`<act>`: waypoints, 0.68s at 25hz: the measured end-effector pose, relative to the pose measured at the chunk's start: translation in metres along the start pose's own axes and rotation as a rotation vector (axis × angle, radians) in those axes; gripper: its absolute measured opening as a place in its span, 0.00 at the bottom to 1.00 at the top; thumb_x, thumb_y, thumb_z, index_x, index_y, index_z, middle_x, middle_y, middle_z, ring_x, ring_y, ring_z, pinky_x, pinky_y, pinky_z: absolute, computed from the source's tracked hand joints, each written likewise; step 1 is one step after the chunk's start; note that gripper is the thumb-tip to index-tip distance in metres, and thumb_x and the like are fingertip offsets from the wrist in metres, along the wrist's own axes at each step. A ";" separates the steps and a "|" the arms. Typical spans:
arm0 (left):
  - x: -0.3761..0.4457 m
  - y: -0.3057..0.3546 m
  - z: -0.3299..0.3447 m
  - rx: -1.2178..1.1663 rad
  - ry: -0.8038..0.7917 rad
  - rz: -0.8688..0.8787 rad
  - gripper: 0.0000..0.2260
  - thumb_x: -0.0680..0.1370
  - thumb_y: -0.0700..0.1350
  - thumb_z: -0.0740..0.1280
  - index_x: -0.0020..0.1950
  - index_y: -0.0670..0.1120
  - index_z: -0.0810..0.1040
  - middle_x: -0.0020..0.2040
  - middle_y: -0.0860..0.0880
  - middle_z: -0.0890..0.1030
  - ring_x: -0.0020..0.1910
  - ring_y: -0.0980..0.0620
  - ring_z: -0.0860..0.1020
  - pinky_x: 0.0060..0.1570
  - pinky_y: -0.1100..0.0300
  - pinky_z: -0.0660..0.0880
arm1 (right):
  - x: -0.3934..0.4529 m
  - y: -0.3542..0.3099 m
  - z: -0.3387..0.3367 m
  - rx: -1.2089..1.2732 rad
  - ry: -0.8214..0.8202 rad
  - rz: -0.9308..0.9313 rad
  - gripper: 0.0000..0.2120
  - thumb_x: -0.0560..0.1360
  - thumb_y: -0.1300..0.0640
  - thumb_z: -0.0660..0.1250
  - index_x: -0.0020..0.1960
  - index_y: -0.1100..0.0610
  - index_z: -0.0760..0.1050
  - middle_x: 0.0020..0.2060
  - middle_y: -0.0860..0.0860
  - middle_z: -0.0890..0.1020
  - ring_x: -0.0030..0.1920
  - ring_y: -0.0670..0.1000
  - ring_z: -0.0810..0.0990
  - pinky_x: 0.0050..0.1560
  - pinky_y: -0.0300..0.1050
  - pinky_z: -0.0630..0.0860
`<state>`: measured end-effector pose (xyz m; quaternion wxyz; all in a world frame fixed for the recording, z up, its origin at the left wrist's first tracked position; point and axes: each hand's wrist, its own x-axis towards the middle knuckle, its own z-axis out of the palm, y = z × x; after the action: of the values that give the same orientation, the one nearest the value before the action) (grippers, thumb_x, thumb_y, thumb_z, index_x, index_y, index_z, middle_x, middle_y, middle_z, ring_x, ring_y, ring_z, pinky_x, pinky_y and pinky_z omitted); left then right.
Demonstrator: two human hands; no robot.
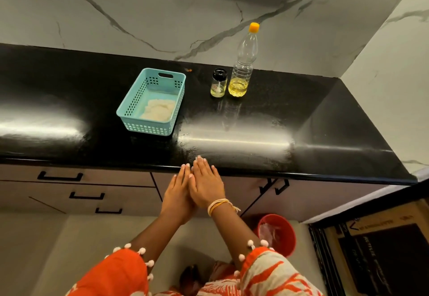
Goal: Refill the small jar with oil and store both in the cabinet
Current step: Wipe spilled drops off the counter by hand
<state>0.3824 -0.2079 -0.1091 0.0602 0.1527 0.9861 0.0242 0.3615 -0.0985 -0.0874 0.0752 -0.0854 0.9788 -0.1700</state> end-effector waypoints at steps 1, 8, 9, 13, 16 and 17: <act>0.000 0.001 -0.001 -0.012 0.001 -0.018 0.37 0.80 0.59 0.52 0.76 0.42 0.33 0.79 0.41 0.38 0.78 0.44 0.37 0.77 0.49 0.43 | 0.001 0.017 -0.005 -0.029 0.043 0.016 0.29 0.81 0.47 0.46 0.78 0.56 0.51 0.78 0.52 0.52 0.78 0.50 0.49 0.76 0.50 0.45; 0.016 0.068 -0.016 -0.215 0.103 0.008 0.28 0.80 0.55 0.56 0.77 0.45 0.57 0.77 0.42 0.61 0.77 0.43 0.56 0.76 0.43 0.50 | -0.041 0.186 -0.058 -0.105 0.301 0.407 0.25 0.79 0.64 0.54 0.76 0.57 0.61 0.75 0.52 0.63 0.75 0.51 0.63 0.74 0.47 0.59; 0.022 0.088 -0.018 -0.272 0.114 0.045 0.27 0.80 0.54 0.57 0.76 0.46 0.59 0.75 0.43 0.64 0.76 0.45 0.59 0.76 0.44 0.51 | -0.047 0.190 -0.058 -0.057 0.382 0.404 0.24 0.78 0.66 0.55 0.73 0.57 0.66 0.73 0.52 0.69 0.72 0.52 0.68 0.72 0.46 0.63; 0.047 0.167 -0.019 -0.535 0.109 0.143 0.20 0.78 0.49 0.61 0.69 0.47 0.70 0.64 0.47 0.75 0.64 0.48 0.74 0.66 0.50 0.67 | -0.073 0.204 -0.060 0.344 0.618 0.486 0.14 0.76 0.66 0.64 0.60 0.59 0.81 0.56 0.56 0.83 0.56 0.56 0.82 0.57 0.45 0.77; 0.057 0.219 -0.011 -0.823 -0.091 0.054 0.18 0.78 0.47 0.63 0.68 0.48 0.71 0.60 0.45 0.79 0.58 0.46 0.78 0.55 0.53 0.74 | -0.099 0.224 -0.053 0.946 0.607 0.613 0.10 0.74 0.67 0.68 0.54 0.63 0.82 0.48 0.56 0.85 0.51 0.56 0.83 0.47 0.33 0.78; 0.060 0.238 -0.007 -0.909 -0.157 -0.015 0.19 0.78 0.47 0.64 0.69 0.48 0.70 0.60 0.44 0.79 0.58 0.45 0.78 0.54 0.53 0.74 | -0.110 0.234 -0.051 1.107 0.583 0.655 0.10 0.74 0.69 0.68 0.54 0.64 0.81 0.48 0.57 0.84 0.50 0.55 0.83 0.46 0.32 0.79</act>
<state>0.3959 0.0368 -0.0930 0.1957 0.1050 0.8689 0.4424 0.4260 0.1563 -0.1076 -0.1103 0.3134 0.7041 -0.6275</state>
